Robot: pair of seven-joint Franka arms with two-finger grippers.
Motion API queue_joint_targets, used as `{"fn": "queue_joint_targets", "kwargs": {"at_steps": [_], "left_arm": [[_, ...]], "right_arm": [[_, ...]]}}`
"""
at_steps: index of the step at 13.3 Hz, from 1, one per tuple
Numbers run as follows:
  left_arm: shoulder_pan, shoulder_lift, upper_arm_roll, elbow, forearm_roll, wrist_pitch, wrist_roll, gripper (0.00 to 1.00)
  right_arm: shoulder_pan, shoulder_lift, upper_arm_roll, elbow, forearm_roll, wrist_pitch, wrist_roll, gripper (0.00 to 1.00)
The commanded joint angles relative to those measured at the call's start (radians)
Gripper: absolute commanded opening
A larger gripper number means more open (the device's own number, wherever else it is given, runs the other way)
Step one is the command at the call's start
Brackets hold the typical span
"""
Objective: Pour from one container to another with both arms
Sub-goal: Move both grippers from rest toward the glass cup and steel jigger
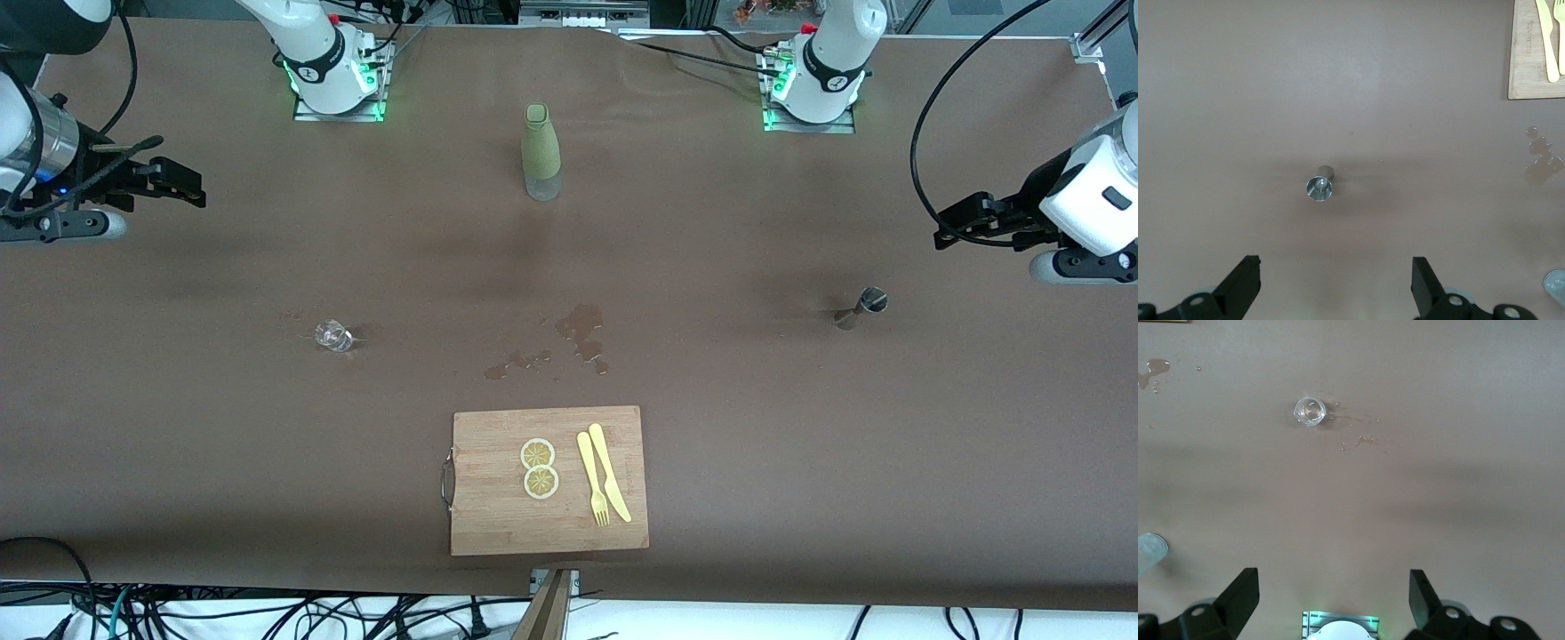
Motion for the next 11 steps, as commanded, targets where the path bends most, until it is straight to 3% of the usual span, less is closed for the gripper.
{"fn": "queue_joint_targets", "kwargs": {"at_steps": [1,5,8,11], "left_arm": [[0.005,-0.005,-0.002,-0.006,-0.013,0.009,0.003,1.0],[0.006,-0.005,0.001,-0.006,-0.006,0.006,0.008,1.0],[0.025,0.01,0.056,-0.008,-0.004,0.006,0.185,1.0],[0.052,0.039,0.164,-0.021,-0.016,0.005,0.354,1.0]], "right_arm": [[-0.005,0.024,-0.009,0.028,-0.002,-0.011,-0.04,1.0],[-0.013,0.076,-0.028,0.028,0.006,-0.004,-0.27,1.0],[-0.031,0.127,-0.101,0.026,0.148,0.005,-0.476,1.0],[-0.08,0.191,-0.114,0.017,0.248,0.051,-0.717,1.0]]}}
